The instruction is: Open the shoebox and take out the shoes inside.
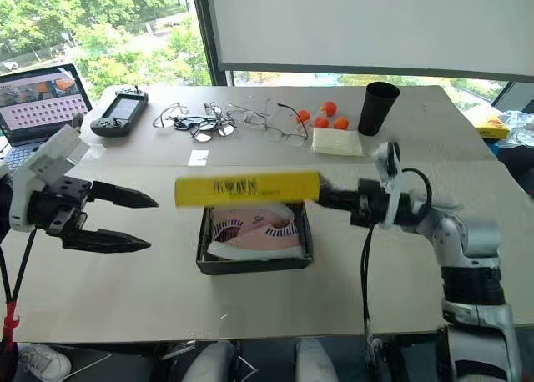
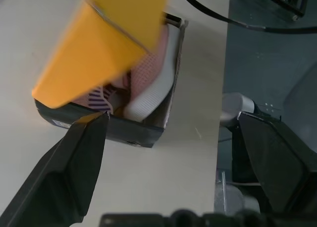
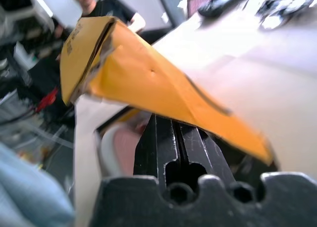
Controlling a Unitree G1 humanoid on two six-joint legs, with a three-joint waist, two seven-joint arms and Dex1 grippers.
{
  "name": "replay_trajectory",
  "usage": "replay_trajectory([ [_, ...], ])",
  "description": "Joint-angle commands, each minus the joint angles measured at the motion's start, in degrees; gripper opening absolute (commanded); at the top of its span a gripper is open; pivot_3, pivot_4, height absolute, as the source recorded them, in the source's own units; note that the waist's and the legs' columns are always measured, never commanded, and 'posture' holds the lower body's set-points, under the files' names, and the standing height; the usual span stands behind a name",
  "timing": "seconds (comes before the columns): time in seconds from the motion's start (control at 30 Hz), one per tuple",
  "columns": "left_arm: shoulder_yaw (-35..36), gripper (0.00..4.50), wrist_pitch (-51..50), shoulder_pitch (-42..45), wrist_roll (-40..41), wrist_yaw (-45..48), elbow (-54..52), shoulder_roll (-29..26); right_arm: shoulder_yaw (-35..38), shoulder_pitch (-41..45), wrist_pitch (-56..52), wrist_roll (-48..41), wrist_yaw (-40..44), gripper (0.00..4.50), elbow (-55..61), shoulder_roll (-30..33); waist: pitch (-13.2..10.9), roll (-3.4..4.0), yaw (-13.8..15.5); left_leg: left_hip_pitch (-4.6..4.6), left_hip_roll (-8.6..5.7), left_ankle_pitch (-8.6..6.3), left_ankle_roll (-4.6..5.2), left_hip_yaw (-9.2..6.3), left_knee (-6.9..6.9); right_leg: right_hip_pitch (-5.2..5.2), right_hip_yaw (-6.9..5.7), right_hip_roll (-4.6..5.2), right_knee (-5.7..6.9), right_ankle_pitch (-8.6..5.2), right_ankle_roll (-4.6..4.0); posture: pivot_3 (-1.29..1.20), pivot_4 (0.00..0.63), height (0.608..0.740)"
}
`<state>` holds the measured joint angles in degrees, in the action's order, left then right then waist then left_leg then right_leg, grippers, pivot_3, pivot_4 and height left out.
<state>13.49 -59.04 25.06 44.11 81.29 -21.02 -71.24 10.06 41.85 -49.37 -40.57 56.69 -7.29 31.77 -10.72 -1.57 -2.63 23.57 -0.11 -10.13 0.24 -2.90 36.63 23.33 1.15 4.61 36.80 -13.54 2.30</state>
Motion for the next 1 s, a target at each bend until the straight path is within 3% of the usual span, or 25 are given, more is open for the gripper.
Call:
replay_trajectory([
  [0.03,3.01,4.48,1.66,-1.86,0.33,-1.94,-1.77,-0.78,-1.48,6.16,6.46,8.67,-11.43,0.0,-6.14,-2.29,-0.01,0.01,0.26,0.01,0.08,0.0,0.0,-0.01,0.0,0.06,0.0,-0.11,0.02,0.02,-0.13,0.0,0.15,0.74],
  [0.1,3.28,4.48,2.09,-2.32,0.6,-3.0,-2.0,-0.48,-4.76,6.98,6.77,11.36,-10.47,0.0,-5.6,-1.04,-0.01,0.02,0.8,0.08,0.1,0.0,-0.01,-0.05,-0.05,0.15,-0.04,-0.14,0.05,0.05,-0.31,0.0,0.15,0.74],
  [0.2,3.49,4.48,3.33,-3.21,0.24,-3.94,-1.78,-0.59,-6.65,8.05,1.08,8.11,-4.38,0.0,-0.71,2.48,-0.02,0.03,1.13,0.33,0.07,0.0,-0.01,-0.01,-0.12,0.48,0.0,-0.13,0.1,0.19,-0.6,0.0,0.15,0.74],
  [0.3,3.41,4.5,4.84,-4.05,-0.43,-4.69,-1.41,-0.8,-10.42,8.86,-3.79,4.01,5.08,0.69,7.1,7.87,-0.11,0.13,1.13,0.84,0.05,0.0,-0.02,0.06,-0.07,1.07,0.11,-0.12,0.29,0.23,-0.65,0.0,0.15,0.74],
  [0.4,2.72,4.5,5.9,-4.23,-0.45,-5.07,-1.07,-0.73,-14.69,10.92,-5.27,3.11,10.41,1.84,12.65,11.18,-0.13,0.17,0.66,0.76,0.11,-0.01,-0.01,0.06,-0.09,1.03,0.09,-0.17,0.29,0.23,-0.65,0.0,0.15,0.74],
  [0.67,-0.21,4.5,9.35,-1.36,-1.65,-5.44,0.93,-0.32,-28.61,14.26,-5.98,9.34,12.12,4.48,15.85,10.37,-0.13,0.17,0.21,0.51,0.4,0.01,-0.03,0.11,-0.09,0.9,0.11,-0.44,0.31,0.11,-0.5,0.0,0.15,0.74],
  [0.77,-0.18,4.5,9.86,-1.22,-1.55,-5.97,0.77,-0.31,-35.38,15.69,-4.29,15.34,12.02,4.48,13.53,10.21,-0.13,0.16,0.29,0.59,0.35,0.0,-0.03,0.11,-0.07,0.94,0.11,-0.38,0.3,0.23,-0.7,0.0,0.15,0.74],
  [1.0,2.18,4.5,10.65,-6.45,-1.63,-8.42,-2.03,0.83,-41.88,16.09,-2.03,17.67,20.81,4.48,3.42,6.78,-0.13,0.16,0.02,0.65,0.33,0.0,-0.03,0.1,-0.07,1.0,0.1,-0.36,0.3,0.3,-0.81,0.0,0.15,0.74],
])
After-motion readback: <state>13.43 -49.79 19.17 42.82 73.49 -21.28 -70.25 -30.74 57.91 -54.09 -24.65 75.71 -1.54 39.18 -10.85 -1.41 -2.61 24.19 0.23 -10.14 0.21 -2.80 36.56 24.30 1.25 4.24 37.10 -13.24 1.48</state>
